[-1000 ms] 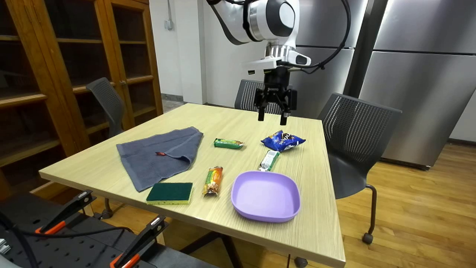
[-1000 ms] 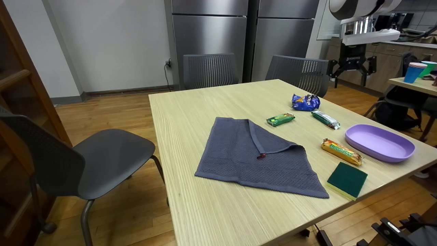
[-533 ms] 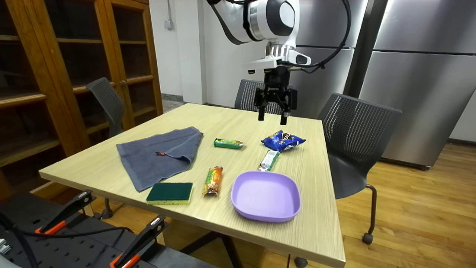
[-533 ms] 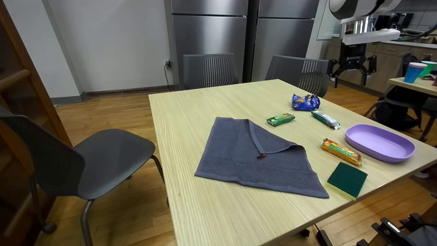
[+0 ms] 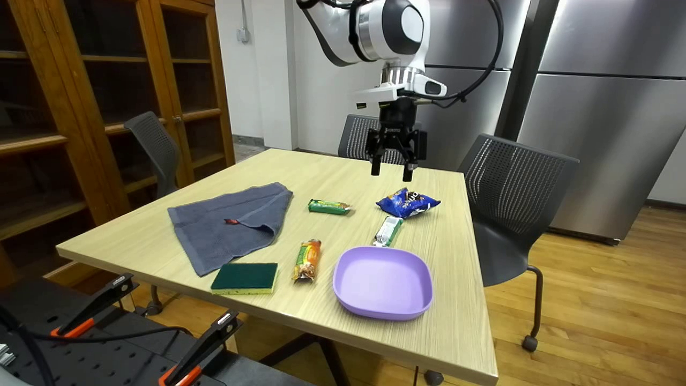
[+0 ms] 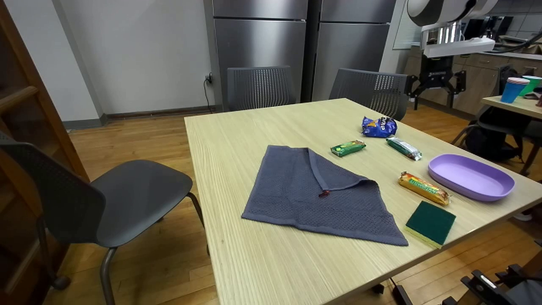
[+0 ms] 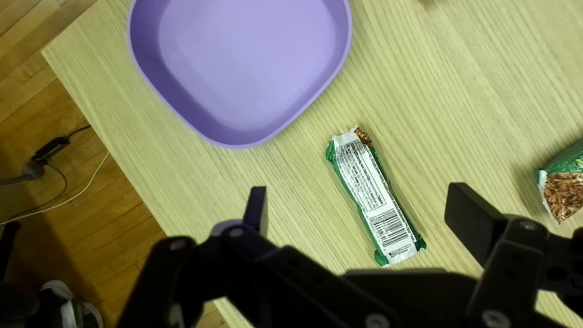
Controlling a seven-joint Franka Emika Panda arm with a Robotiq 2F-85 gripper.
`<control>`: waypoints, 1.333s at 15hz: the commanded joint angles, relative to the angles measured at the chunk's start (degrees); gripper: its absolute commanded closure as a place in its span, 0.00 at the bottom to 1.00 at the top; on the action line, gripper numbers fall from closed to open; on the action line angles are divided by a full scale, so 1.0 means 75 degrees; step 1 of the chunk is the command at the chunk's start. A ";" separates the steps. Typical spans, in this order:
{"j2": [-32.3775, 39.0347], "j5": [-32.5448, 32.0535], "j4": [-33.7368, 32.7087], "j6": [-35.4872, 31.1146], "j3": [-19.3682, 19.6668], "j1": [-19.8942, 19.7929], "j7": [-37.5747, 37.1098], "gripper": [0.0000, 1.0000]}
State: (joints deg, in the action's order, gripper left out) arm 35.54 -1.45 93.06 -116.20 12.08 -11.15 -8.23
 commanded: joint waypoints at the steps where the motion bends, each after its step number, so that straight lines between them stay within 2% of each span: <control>1: -0.0042 -0.0110 0.0225 -0.0387 -0.0045 0.0066 -0.0109 0.00; 12: 0.0517 -0.0599 0.0421 -0.2065 0.0050 0.0134 0.0177 0.00; 20: 0.0671 -0.0741 0.0601 -0.2704 -0.0121 -0.0205 0.1316 0.00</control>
State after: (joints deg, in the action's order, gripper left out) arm 40.79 -6.41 96.94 -134.98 12.15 -11.10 -2.89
